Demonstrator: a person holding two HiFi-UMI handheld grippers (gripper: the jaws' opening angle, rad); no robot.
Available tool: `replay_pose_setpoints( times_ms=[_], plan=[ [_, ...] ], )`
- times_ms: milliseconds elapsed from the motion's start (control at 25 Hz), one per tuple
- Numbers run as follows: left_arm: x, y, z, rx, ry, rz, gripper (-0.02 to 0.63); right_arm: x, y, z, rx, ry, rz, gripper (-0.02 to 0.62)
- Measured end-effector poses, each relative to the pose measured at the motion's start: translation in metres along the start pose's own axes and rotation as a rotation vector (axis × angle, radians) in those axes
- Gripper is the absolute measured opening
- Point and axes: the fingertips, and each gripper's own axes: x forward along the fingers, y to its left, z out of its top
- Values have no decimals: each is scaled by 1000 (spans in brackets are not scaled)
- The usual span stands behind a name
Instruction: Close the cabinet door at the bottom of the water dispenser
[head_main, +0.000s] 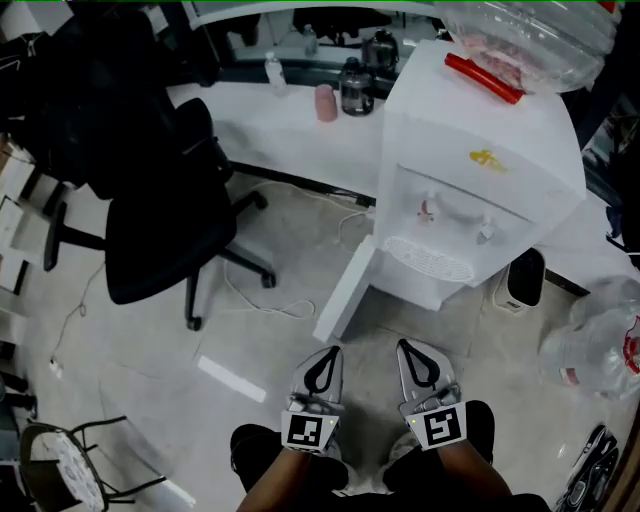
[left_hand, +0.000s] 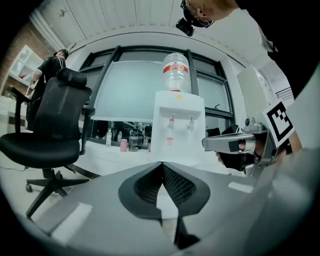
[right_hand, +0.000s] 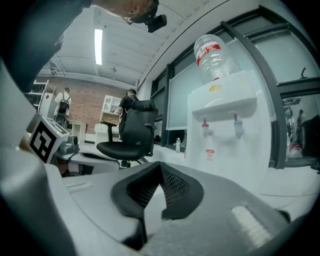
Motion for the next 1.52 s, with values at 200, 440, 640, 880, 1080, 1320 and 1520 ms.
replay_pose_setpoints(
  times_ms=[200, 440, 640, 880, 1080, 1320, 1520],
  plan=[
    [8, 8, -50, 26, -32, 9, 18, 9, 0, -51, 8, -38, -7, 3],
    [11, 6, -97, 33, -21, 5, 18, 14, 4, -105, 44, -25, -7, 3],
    [10, 0, -97, 17, -15, -16, 18, 13, 18, -108, 30, -4, 47, 3],
    [7, 10, -101, -11, -40, 2, 127, 11, 20, -125, 36, 19, 50, 3],
    [4, 26, -108, -5, -19, 67, 351, 9, 24, -127, 24, 34, 61, 3],
    [19, 41, -132, -6, 35, 72, 476, 9, 28, -130, 29, 33, 64, 3],
    [31, 47, -152, 12, 124, 39, 511, 4, 32, -119, 30, -2, 57, 3]
  ],
)
